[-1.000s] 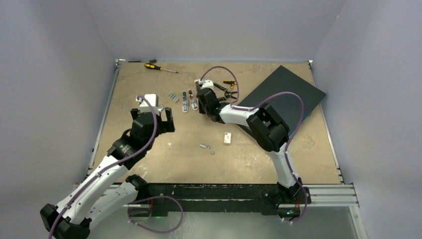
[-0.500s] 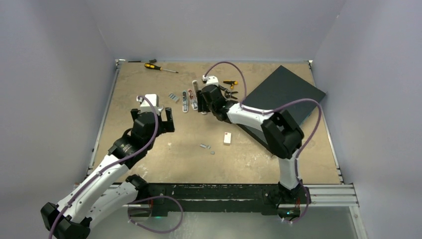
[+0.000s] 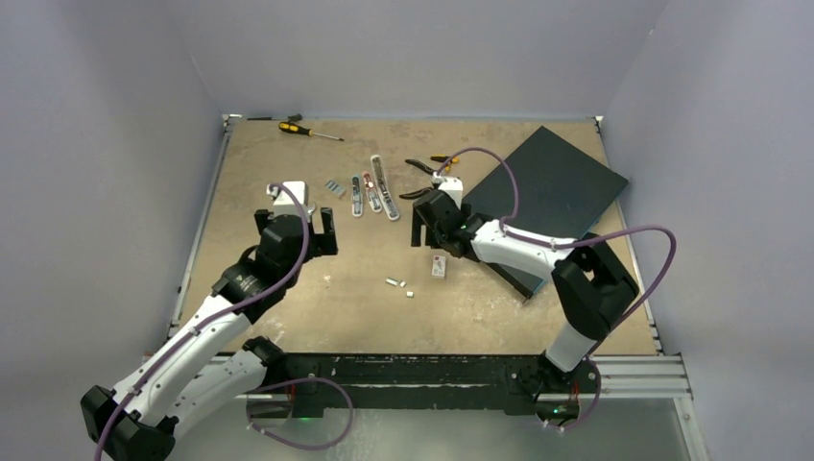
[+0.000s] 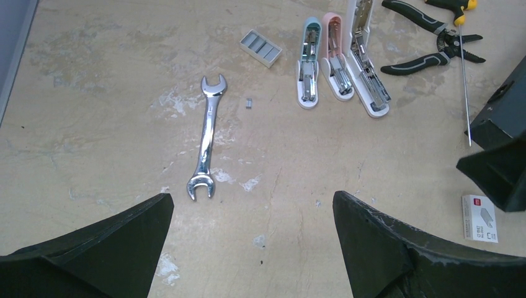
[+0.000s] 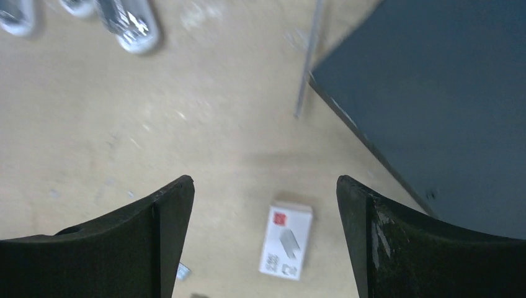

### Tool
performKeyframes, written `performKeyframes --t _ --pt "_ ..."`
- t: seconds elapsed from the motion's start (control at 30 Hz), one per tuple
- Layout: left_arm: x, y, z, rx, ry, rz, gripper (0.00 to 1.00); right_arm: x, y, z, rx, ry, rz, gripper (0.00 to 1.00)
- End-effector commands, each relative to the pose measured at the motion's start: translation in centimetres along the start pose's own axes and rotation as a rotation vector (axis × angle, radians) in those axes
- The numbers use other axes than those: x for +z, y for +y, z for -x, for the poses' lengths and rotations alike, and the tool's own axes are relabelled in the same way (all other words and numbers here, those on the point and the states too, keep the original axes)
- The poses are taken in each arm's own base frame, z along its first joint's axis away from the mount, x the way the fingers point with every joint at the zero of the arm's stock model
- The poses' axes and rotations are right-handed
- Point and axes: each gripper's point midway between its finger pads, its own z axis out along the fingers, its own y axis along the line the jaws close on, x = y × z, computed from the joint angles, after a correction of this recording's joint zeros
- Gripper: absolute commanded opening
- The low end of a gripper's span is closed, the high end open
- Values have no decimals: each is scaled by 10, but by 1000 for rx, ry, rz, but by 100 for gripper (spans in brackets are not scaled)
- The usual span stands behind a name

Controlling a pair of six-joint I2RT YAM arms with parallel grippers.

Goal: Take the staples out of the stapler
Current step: Place the stapler at the center of the board, then pick up the staple box from the center of the board.

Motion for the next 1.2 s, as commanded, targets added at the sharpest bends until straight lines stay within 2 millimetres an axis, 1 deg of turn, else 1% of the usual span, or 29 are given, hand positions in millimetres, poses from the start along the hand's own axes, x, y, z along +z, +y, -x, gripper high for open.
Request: performKeyframes --t 0.0,0.03,0.1,0.2,0.3,0.37,0.43,0.47,0.57,0.63,0.67,0.7,0.73,0.8,0.83,0.9,0.97,1.07,1.17 --pt "-3 -2 17 -17 -35 1 98 -15 -23 -20 56 37 -89 87" --pt "-3 -2 17 -16 -34 0 98 -16 -23 -23 52 44 -90 88" --pt "-3 -3 16 -14 -30 -1 98 -18 -15 -25 17 43 -52 88" --pt "-2 -3 16 -13 -27 0 98 -26 17 -28 -106 24 72 88" --pt "-2 -3 16 -13 -29 -1 98 -40 50 -31 -231 -3 197 88" --pt "-2 -2 16 -13 -28 3 98 -46 64 -30 -261 -18 267 88" --pt "-2 -2 17 -13 -28 4 98 -48 71 -28 -236 -24 299 88" --pt "-3 -1 17 -15 -30 9 98 -48 70 -28 -221 -21 299 88" --pt "-6 5 22 -26 -44 37 98 -45 67 -15 -175 -53 279 88" --pt "-10 11 27 -43 -62 64 98 -47 83 1 -164 -88 338 87" --pt "-13 15 31 -54 -77 79 98 -51 98 16 -175 -114 383 86" --pt "-17 19 35 -68 -95 91 98 -49 112 22 -198 -121 416 86" --pt "-21 24 39 -82 -116 104 97 -47 127 34 -228 -141 446 86" --pt "-31 33 48 -118 -165 122 97 -45 162 46 -331 -153 548 86" --pt "-36 38 52 -136 -189 131 97 -42 179 47 -373 -144 605 86" --pt "-44 45 57 -164 -226 142 96 -31 206 51 -477 -137 678 85" --pt "-49 49 59 -180 -247 146 96 -15 225 53 -559 -138 708 84" --pt "-48 49 59 -175 -245 145 96 18 246 58 -645 -147 709 84" --pt "-44 45 57 -155 -223 141 96 54 256 67 -693 -189 664 84"
